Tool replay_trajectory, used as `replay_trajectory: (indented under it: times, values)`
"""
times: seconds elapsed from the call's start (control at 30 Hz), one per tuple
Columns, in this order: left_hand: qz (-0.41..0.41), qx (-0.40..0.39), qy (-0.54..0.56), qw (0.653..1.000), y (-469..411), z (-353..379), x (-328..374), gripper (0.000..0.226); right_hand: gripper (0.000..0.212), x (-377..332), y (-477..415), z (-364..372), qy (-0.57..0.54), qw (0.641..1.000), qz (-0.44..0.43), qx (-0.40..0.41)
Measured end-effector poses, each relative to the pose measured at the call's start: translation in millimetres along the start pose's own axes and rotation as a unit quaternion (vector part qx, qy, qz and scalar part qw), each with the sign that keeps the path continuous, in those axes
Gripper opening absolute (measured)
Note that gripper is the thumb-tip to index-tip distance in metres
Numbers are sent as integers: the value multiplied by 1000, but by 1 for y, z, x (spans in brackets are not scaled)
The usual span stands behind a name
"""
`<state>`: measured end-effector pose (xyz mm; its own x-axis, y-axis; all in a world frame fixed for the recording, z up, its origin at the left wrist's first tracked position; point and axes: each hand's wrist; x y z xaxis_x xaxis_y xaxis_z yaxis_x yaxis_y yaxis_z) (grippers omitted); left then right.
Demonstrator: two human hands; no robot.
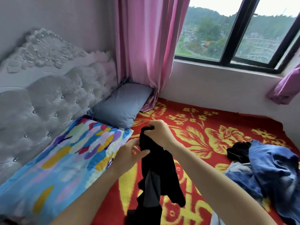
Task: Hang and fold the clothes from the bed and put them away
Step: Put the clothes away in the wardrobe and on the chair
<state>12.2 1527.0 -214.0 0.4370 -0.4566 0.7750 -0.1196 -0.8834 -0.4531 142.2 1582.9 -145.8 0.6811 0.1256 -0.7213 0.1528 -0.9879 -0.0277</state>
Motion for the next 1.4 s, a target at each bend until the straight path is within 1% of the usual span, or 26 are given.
replay_trajectory:
  times: [0.07, 0.13, 0.2, 0.27, 0.3, 0.37, 0.43, 0.47, 0.5, 0.6, 0.7, 0.8, 0.9, 1.0, 1.03, 1.07, 1.1, 1.13, 1.17, 1.2, 1.23, 1.27, 1.3, 1.33, 1.37, 1.4]
  values:
    - [-13, 56, 23, 998, -2, 1, 0, 23, 38, 4, 2, -5, 5, 1000, 0, -17]
    - [-34, 106, 101, 989, -6, -11, 1, 23, 31, 18, 3, -13, -4, 999, 12, -39]
    - [-29, 134, 132, 982, -12, -31, 3, 22, 32, 40, 8, -20, -23, 995, 32, -86]
    - [0, 127, 109, 986, -17, -40, 13, 28, 37, 64, 15, -17, -4, 991, 50, -121]
    - [19, 117, 91, 989, -20, -39, 20, 30, 38, 74, 18, -10, 18, 991, 59, -119]
    - [49, 93, 31, 994, -22, -33, 36, 32, 34, 92, 23, 12, 56, 991, 81, -88]
    - [67, 83, -19, 994, -24, -27, 46, 32, 25, 104, 29, 33, 81, 992, 92, -32]
    - [69, 93, -20, 993, -25, -27, 48, 32, 17, 109, 33, 40, 72, 993, 98, -4]
    - [69, 112, -9, 991, -27, -31, 49, 32, 11, 112, 36, 46, 39, 993, 110, 11]
    - [83, 165, 9, 983, -28, -49, 49, 31, 18, 121, 42, 56, -74, 982, 171, 3]
    - [75, 208, 15, 975, -24, -70, 39, 24, 18, 131, 43, 57, -104, 973, 204, -21]
    - [31, 258, 39, 965, -13, -89, 18, 25, 23, 133, 40, 41, -180, 956, 211, -94]
    - [-2, 301, 50, 952, -2, -105, -1, 25, 17, 128, 34, 14, -252, 932, 202, -165]
    - [-21, 307, -4, 952, 7, -120, -15, 30, 17, 112, 31, -18, -271, 928, 147, -207]
    - [-21, 300, -34, 953, 9, -124, -18, 31, 22, 107, 29, -29, -256, 932, 115, -230]
    - [-21, 295, -65, 953, 11, -128, -19, 30, 30, 102, 28, -40, -211, 937, 87, -263]
    - [-22, 290, -94, 952, 13, -132, -19, 28, 33, 98, 27, -48, -138, 943, 64, -295]
    - [-21, 286, -121, 950, 15, -136, -18, 24, 31, 95, 26, -54, -52, 945, 47, -321]
    - [-15, 279, -150, 948, 17, -139, -16, 21, 23, 94, 25, -59, 31, 942, 35, -331]
    - [-5, 274, -184, 944, 18, -141, -14, 21, 17, 96, 22, -62, 100, 942, 27, -320]
    - [8, 272, -230, 934, 19, -143, -12, 25, 19, 98, 19, -65, 142, 947, 20, -288]
    - [27, 271, -292, 917, 19, -143, -9, 32, 24, 102, 15, -68, 157, 959, 20, -235]
    - [57, 267, -356, 894, 19, -144, -5, 40, 27, 106, 11, -71, 145, 975, 27, -164]
    - [94, 259, -407, 871, 18, -143, -1, 47, 30, 110, 8, -73, 100, 990, 43, -91]
    - [131, 253, -436, 854, 17, -143, 4, 53, 35, 115, 5, -75, 26, 997, 64, -29]
    - [155, 248, -449, 844, 15, -142, 6, 59, 36, 118, 4, -76, -60, 994, 87, 19]
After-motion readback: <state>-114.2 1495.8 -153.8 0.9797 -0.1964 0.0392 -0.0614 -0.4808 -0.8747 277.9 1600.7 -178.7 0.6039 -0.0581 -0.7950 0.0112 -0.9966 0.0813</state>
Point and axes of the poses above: each hand's wrist, its own y-axis away from the middle knuckle, its own z-axis out of the palm, x = y × z, and after that the axes turned 12 degrees about z, right-handed
